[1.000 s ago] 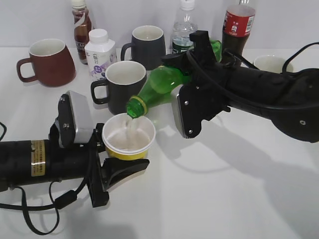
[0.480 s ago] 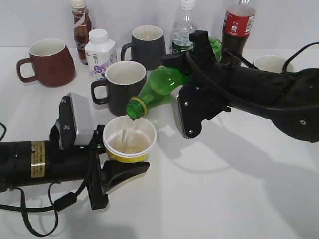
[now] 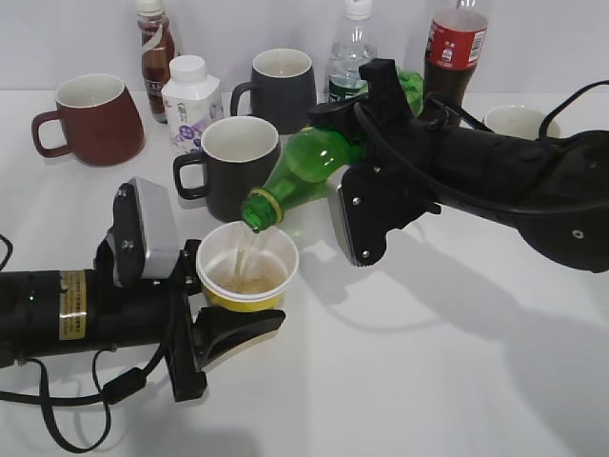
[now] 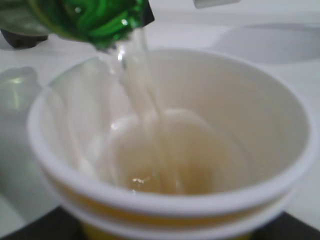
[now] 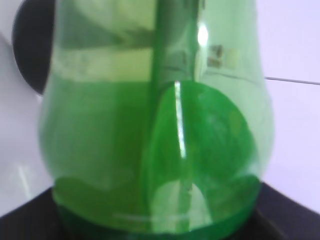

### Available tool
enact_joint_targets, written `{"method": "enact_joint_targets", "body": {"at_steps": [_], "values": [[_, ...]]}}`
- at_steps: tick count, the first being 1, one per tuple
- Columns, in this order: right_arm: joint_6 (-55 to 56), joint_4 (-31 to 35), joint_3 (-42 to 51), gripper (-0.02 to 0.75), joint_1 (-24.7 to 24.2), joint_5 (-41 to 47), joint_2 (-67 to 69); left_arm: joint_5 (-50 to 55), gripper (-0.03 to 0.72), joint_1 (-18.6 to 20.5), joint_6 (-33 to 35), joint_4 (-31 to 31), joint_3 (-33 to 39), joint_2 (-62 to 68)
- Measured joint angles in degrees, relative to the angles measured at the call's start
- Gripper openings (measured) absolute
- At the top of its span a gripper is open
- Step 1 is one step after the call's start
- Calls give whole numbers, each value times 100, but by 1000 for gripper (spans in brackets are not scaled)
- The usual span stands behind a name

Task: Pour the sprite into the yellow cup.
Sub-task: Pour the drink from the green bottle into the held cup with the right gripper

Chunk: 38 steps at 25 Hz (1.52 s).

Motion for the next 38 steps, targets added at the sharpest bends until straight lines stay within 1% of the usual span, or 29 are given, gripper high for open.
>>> {"method": "enact_joint_targets", "body": {"at_steps": [38], "values": [[-63,0,0,418,0,0,-10,45,409,0,0,6,0,0]]}}
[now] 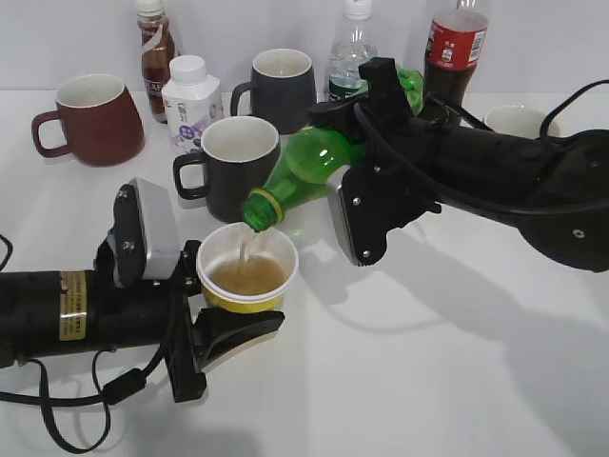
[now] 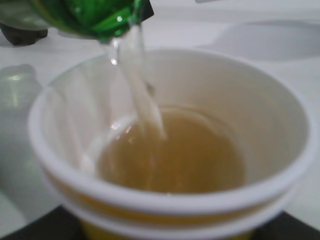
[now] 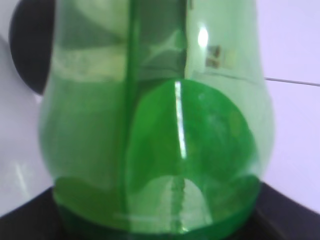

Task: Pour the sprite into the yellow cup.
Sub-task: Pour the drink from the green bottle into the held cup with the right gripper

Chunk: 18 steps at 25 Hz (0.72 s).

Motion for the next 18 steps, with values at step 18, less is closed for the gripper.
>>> {"method": "enact_joint_targets", "body": {"at_steps": [18], "values": [[134,6,0,418,0,0,-11,-7,409,0,0,-73,0,0]]}}
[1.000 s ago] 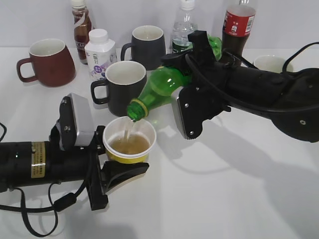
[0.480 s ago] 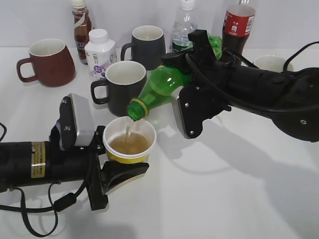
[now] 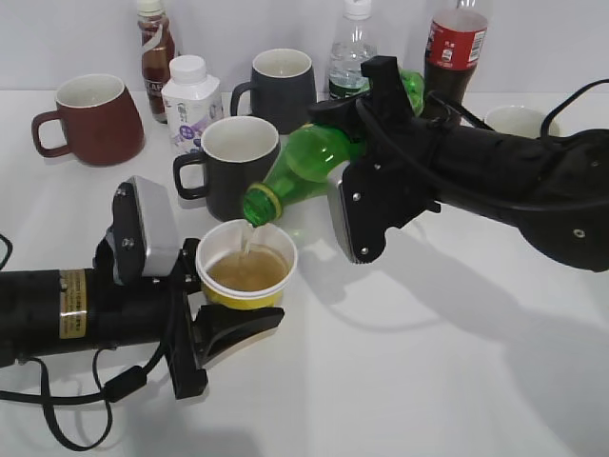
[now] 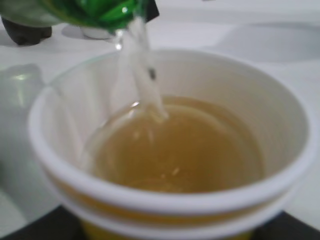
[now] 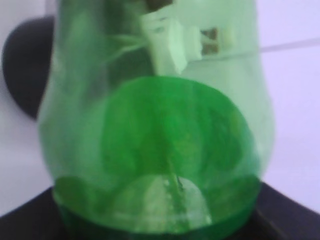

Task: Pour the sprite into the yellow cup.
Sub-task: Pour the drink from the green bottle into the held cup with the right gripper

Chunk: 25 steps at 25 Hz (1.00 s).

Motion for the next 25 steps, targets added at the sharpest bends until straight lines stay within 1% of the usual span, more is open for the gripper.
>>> {"method": "enact_joint_targets", "body": {"at_steps": [3,6,10,13,16,18,23,25], "values": [[415,5,0,418,0,0,0,-139,409,5,0,-36,0,0],[979,5,0,418,0,0,-6,-234,409,5,0,-219,0,-10],[1942,25,0,418,0,-65,-17,-241,409,5,0,-642,0,-207],[2727,83,0,418,0,-350,-23,-214,409,12,0,-998,0,-441],[3479,304,0,418,0,-585,-34,77,409,23,0,-1401,0,-721],[3785,619,0,418,0,-647,-34,367,409,23,0,-1748,0,-947],[4188,1817,0,418,0,-875,-34,856,409,63,0,-2734,0,-1447],[4556,2144,0,418,0,-892,-34,951,409,129,0,-3004,0,-1565]]}}
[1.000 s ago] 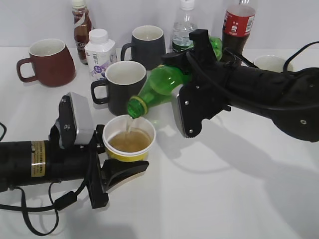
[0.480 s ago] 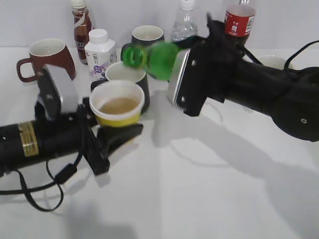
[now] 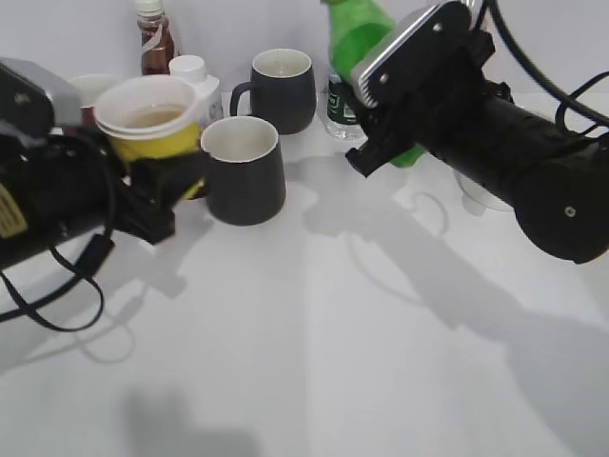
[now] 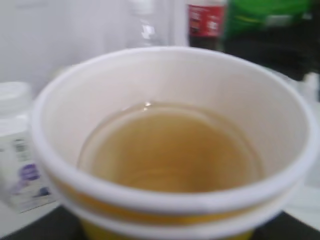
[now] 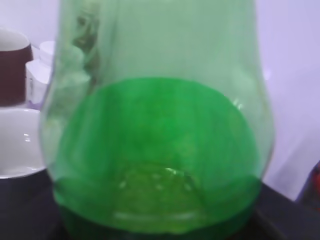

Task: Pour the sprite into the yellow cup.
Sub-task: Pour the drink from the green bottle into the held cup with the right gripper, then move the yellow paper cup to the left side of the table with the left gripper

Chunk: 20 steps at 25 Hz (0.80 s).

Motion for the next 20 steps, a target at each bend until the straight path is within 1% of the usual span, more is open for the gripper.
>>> {"method": "enact_joint_targets", "body": {"at_steps": [3,8,11,13,16,20], "values": [[659,38,0,418,0,18,0,46,409,247,0,-85,0,-58],[1812,50,0,418,0,340,0,104,408,881,0,-111,0,-58],[2342,50,0,418,0,545,0,110,408,1292,0,-129,0,-58],[2583,50,0,418,0,603,0,111,408,1491,0,-129,0,-32],[2731,50,0,418,0,663,0,41,408,1682,0,-129,0,161],[2760,50,0,418,0,670,0,-336,408,1720,0,-135,-20,617]]}}
